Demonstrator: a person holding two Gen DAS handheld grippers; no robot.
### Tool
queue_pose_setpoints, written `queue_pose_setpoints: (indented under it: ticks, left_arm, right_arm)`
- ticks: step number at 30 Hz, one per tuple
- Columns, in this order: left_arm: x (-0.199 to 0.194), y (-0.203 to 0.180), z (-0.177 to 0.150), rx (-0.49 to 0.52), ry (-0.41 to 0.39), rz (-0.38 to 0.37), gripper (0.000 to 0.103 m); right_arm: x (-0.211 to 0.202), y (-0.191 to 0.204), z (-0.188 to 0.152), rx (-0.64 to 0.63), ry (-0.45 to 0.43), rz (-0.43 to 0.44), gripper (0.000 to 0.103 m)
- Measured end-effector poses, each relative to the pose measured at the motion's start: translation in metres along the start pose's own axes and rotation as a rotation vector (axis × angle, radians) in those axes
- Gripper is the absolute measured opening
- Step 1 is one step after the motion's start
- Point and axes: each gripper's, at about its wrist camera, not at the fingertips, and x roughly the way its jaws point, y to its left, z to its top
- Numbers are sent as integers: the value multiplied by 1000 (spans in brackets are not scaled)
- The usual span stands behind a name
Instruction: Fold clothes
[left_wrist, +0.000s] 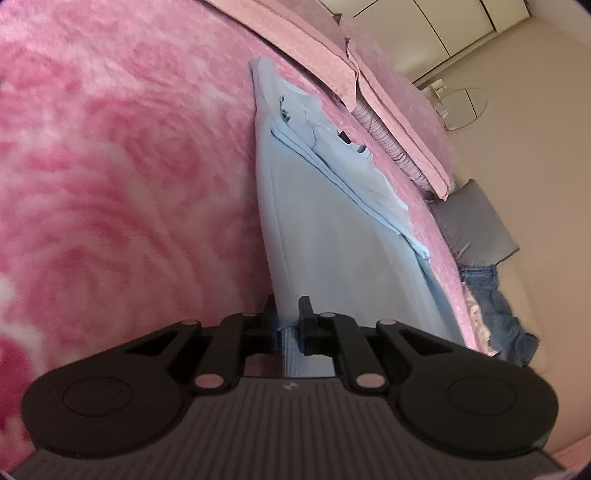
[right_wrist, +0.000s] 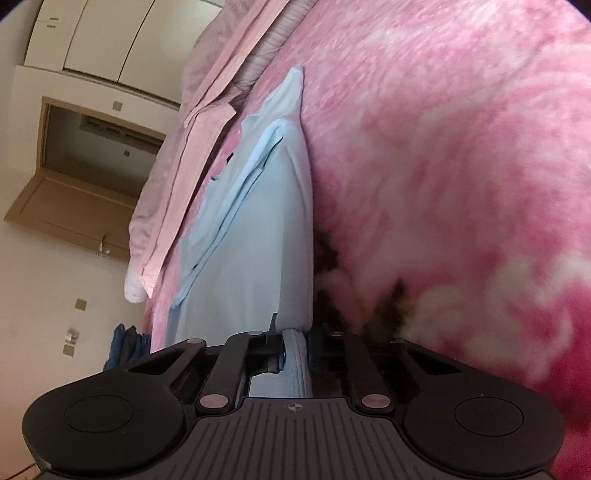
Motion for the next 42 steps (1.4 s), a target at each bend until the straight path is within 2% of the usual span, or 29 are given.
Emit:
queue_pose_setpoints:
  ticks: [4, 11, 20, 25, 30, 34, 38, 42]
  left_arm:
    - [-18, -1, -15, -3, -34, -10, 7]
    - [-78, -2, -58, -34, -78, -44, 7]
    - [-165, -3, -145, -90, -79, -70, 7]
    - [-194, -9, -166, -103, -58, -75, 7]
    - [-197, -21, -147, -101, -80, -118, 7]
    - [-186, -29, -103, -98, -103, -175, 7]
    - [-152, -32, -43, -112, -119, -203, 7]
    - [-94, -29, 19, -134, -124, -189, 8]
  right_arm:
    - [-10, 6, -10, 4, -15, -10, 8]
    - [-45, 25, -44, -36, -6, 15, 8]
    - [-121, 29, -132, -23, 8, 40, 8]
    - [-151, 31, -168, -4, 31, 38, 8]
    - [-156, 47, -163, -41, 47, 26, 8]
    - [-158, 70, -137, -127, 38, 46, 8]
    - [-138, 100, -83, -188, 11, 87, 8]
    - [-88, 119, -19, -216, -24, 73, 8]
